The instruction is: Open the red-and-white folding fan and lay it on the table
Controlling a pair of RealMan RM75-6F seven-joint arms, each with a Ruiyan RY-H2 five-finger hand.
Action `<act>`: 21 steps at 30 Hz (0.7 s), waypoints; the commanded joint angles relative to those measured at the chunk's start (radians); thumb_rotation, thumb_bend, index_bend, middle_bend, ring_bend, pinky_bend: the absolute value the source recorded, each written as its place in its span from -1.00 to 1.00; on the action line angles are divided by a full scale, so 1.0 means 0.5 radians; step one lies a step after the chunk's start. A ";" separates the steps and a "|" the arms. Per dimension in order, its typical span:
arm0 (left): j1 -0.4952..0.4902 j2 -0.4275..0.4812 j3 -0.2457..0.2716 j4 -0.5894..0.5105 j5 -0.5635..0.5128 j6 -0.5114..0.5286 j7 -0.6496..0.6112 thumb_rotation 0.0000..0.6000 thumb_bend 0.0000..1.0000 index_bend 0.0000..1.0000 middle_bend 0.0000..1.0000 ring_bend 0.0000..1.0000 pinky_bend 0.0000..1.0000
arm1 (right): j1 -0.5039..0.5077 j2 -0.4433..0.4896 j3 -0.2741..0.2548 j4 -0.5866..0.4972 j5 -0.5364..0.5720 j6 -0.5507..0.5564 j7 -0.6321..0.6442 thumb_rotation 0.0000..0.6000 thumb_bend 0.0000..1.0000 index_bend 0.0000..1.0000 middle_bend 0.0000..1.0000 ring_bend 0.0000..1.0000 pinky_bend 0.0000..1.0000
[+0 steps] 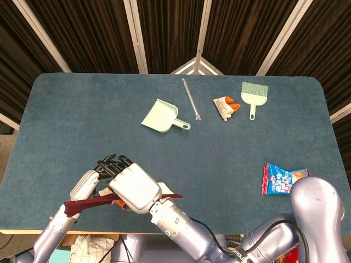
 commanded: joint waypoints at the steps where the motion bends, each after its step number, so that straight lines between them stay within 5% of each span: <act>1: 0.002 0.009 -0.006 -0.009 -0.021 0.006 -0.017 1.00 -0.12 0.26 -0.53 -1.00 -0.74 | -0.014 0.009 -0.008 -0.003 -0.009 -0.010 0.024 1.00 -0.15 0.45 -0.73 -0.49 -0.62; 21: -0.013 -0.008 -0.042 0.008 -0.080 0.024 -0.050 1.00 0.02 0.43 -0.46 -1.00 -0.74 | -0.078 0.102 -0.055 -0.057 -0.073 -0.043 0.093 1.00 -0.15 0.45 -0.73 -0.49 -0.62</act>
